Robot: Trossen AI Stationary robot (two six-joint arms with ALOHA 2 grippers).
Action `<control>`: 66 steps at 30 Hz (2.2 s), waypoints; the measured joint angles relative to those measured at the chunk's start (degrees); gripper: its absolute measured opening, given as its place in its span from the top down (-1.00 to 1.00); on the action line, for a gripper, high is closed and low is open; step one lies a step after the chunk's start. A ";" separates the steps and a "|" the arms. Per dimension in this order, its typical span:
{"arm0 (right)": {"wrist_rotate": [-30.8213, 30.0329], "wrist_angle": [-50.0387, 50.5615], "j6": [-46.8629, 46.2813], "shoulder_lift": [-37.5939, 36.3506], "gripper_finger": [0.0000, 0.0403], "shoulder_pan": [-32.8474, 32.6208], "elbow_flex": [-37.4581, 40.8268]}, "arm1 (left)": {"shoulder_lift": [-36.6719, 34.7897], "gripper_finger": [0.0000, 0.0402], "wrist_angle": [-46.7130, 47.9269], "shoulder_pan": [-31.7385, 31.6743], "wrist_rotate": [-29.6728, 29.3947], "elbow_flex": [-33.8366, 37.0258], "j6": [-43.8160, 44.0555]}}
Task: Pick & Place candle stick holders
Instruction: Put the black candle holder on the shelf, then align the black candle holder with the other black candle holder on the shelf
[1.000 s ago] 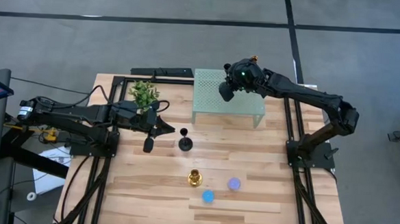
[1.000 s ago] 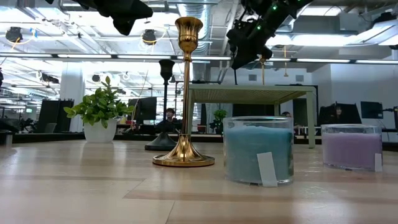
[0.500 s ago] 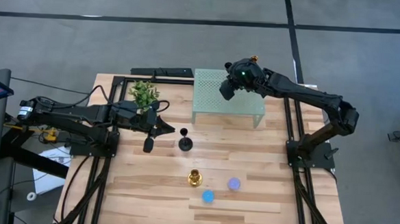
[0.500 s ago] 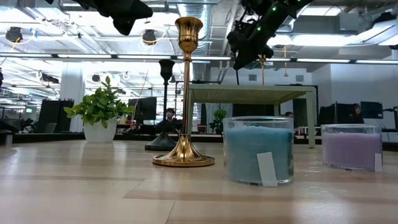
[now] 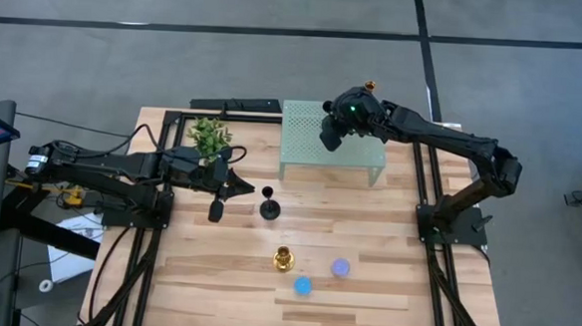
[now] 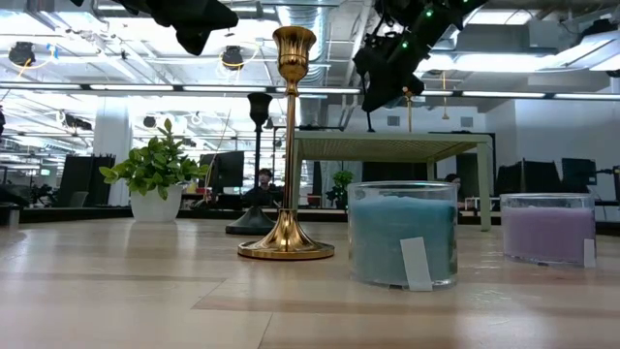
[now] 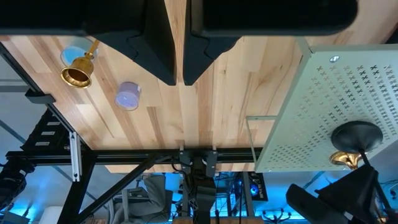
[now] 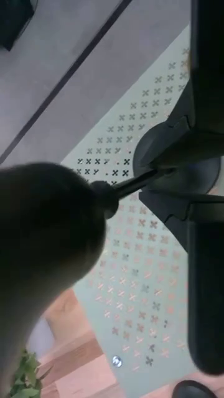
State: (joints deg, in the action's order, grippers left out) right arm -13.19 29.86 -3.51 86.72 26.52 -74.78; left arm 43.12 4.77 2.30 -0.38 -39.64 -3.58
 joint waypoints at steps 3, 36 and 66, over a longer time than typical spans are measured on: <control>-0.14 0.66 0.04 0.00 0.70 0.00 0.00 | 0.00 0.86 0.00 0.00 0.00 0.00 0.00; -0.61 7.05 0.03 -3.54 0.70 -0.69 -0.02 | 0.02 0.86 -0.02 0.00 0.00 0.00 -0.02; -10.93 -3.83 4.17 -33.51 0.99 -24.79 24.47 | 0.00 0.86 0.40 -0.02 0.00 0.00 -0.02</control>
State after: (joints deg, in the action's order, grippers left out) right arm -24.12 26.03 0.66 53.20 1.73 -50.31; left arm 43.11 5.17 2.28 -0.38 -39.64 -3.60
